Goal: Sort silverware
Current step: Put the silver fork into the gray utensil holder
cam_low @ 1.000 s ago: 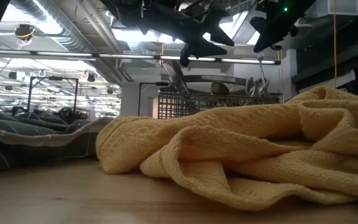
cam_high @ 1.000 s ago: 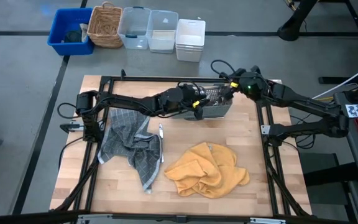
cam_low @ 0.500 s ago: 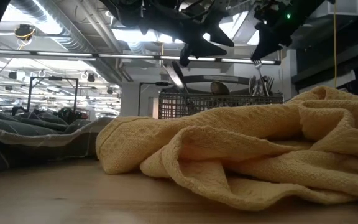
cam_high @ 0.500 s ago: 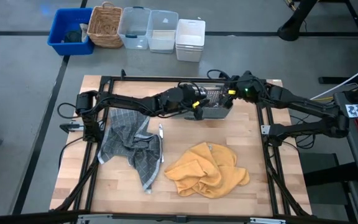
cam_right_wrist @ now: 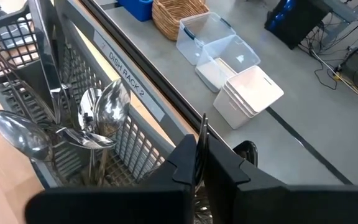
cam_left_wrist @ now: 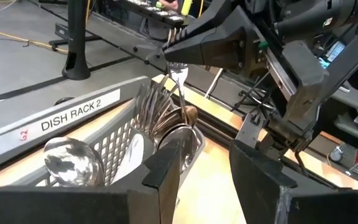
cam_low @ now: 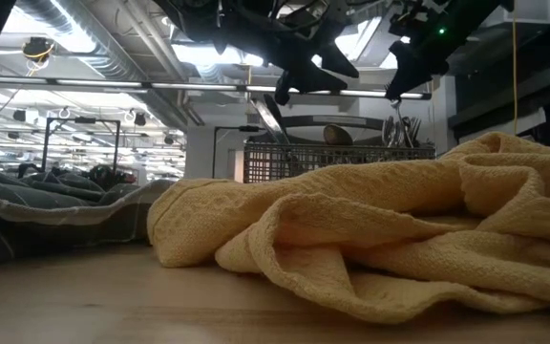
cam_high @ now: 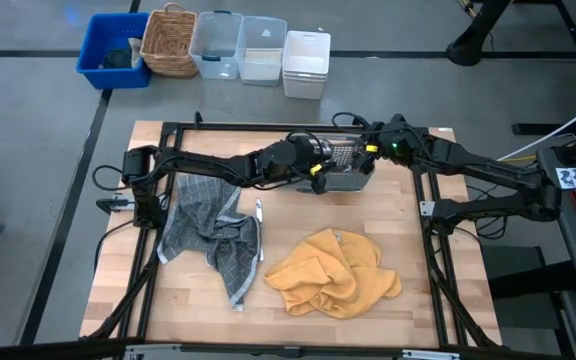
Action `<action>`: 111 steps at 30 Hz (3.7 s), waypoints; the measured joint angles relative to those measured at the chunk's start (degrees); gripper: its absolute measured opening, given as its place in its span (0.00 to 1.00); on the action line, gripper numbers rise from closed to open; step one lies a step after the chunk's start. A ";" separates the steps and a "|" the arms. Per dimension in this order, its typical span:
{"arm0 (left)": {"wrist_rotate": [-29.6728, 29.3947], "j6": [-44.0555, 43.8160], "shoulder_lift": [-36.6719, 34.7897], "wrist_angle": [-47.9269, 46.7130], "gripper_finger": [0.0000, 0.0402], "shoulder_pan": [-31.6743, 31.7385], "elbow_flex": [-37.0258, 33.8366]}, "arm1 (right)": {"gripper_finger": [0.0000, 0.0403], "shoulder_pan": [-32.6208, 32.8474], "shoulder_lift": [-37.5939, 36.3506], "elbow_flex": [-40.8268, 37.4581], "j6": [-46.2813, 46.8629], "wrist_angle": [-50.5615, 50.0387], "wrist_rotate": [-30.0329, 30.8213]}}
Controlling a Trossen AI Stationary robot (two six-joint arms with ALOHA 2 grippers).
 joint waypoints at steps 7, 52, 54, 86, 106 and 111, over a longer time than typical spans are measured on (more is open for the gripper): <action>0.00 0.00 0.00 0.05 0.32 0.00 0.00 | 0.07 0.00 0.00 0.00 -2.86 0.07 -0.09; 0.00 -0.13 0.00 0.06 0.32 0.00 0.00 | 0.34 -10.85 5.38 -0.04 15.92 7.98 -21.54; 0.00 -0.13 0.00 0.03 0.32 0.00 0.00 | 0.34 -10.86 6.56 -0.02 14.05 8.04 -21.53; 0.00 0.24 0.00 -3.05 0.32 0.02 0.02 | 0.01 -10.86 8.65 9.01 2.90 4.61 -17.99; 0.00 0.21 0.00 -2.98 0.32 0.02 0.02 | 0.01 -10.82 -0.97 9.19 -0.23 -1.55 -9.73; -0.01 0.20 0.00 -2.94 0.32 0.02 0.02 | 0.01 -10.82 -0.83 5.96 -0.22 -0.21 -8.84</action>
